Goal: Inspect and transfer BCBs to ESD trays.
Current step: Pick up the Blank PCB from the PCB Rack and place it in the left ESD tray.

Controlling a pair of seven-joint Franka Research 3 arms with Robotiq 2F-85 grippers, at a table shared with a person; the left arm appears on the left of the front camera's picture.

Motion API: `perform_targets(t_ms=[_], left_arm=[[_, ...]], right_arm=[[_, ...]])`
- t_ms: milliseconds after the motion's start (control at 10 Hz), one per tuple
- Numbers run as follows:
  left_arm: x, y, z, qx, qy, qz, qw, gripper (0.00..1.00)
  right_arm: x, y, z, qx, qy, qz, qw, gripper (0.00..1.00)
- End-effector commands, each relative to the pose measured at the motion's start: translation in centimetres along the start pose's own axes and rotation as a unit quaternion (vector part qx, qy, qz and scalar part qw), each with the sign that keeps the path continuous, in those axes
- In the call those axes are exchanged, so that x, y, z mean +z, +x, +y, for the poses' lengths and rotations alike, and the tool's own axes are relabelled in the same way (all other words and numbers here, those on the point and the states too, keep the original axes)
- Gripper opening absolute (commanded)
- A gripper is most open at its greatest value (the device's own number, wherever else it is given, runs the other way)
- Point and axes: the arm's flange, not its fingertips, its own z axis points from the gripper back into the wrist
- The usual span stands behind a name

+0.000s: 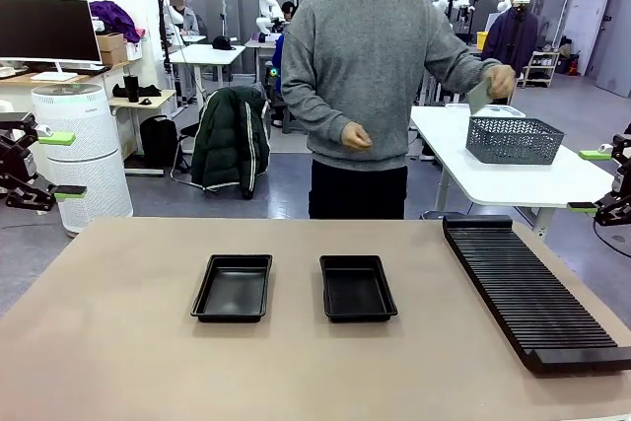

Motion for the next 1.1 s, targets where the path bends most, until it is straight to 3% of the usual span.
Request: perform_targets(t_ms=[0, 1000], left_arm=[[0.05, 0.10, -0.04, 0.000, 0.000, 0.000, 1.000, 1.00], [0.05, 0.10, -0.04, 0.000, 0.000, 0.000, 1.000, 1.00]], right_arm=[[0.06, 0.02, 0.14, 0.001, -0.002, 0.000, 1.000, 1.00], [0.06, 0.02, 0.14, 0.001, -0.002, 0.000, 1.000, 1.00]])
